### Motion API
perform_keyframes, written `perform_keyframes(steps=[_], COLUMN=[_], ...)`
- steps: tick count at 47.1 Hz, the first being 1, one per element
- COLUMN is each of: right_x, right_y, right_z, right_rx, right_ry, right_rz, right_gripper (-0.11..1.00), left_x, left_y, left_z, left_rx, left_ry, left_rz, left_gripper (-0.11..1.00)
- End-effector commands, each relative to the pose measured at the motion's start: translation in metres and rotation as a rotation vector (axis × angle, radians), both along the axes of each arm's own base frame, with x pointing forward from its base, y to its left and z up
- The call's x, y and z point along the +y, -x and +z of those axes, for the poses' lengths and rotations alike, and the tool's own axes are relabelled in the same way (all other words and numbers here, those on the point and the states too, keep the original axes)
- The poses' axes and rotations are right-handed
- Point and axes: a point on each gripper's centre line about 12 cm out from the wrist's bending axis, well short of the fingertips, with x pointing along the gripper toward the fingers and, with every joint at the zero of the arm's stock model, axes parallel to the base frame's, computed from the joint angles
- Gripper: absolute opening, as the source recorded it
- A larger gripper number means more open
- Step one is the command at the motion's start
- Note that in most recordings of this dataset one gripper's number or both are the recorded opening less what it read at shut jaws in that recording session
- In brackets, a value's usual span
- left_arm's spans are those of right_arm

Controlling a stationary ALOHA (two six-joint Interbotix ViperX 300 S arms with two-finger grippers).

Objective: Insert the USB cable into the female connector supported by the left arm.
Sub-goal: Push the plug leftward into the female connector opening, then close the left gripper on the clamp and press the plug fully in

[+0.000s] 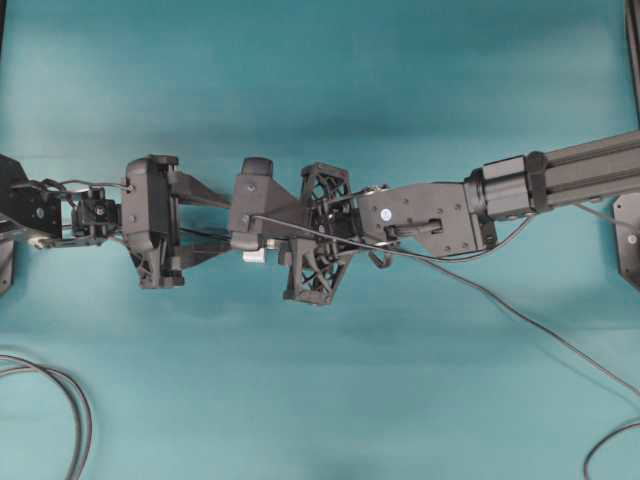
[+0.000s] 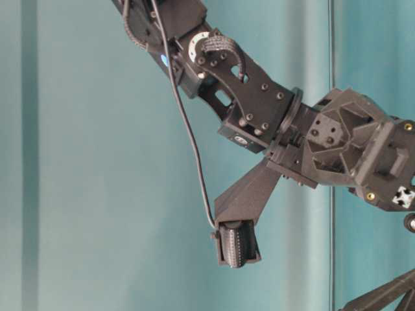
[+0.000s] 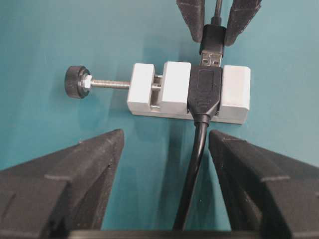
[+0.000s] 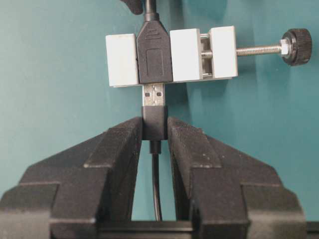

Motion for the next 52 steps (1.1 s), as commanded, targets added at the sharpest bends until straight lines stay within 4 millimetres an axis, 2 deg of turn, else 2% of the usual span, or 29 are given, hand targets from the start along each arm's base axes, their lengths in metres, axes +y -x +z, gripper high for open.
perform_keyframes(steps=[1, 36, 52], right_x=[-0.0007, -0.0010, -0.0081], right_y=[-0.0077, -0.0118, -0.0112], right_z=[0.0194, 0.0238, 0.0218], right_rx=[-0.051, -0.075, -0.077], right_ry=[0.001, 0.001, -0.001], right_rz=[0.000, 0.004, -0.011], right_gripper=[0.21, 0.21, 0.21], left_x=[0.0006, 0.0007, -0.0053], left_y=[-0.0041, -0.0104, -0.0118], left_z=[0.0048, 0.0084, 0.0087], left_rx=[-0.022, -0.040, -0.044], left_ry=[-0.015, -0.017, -0.013], left_rz=[-0.008, -0.011, -0.028], left_gripper=[0.77, 0.77, 0.77])
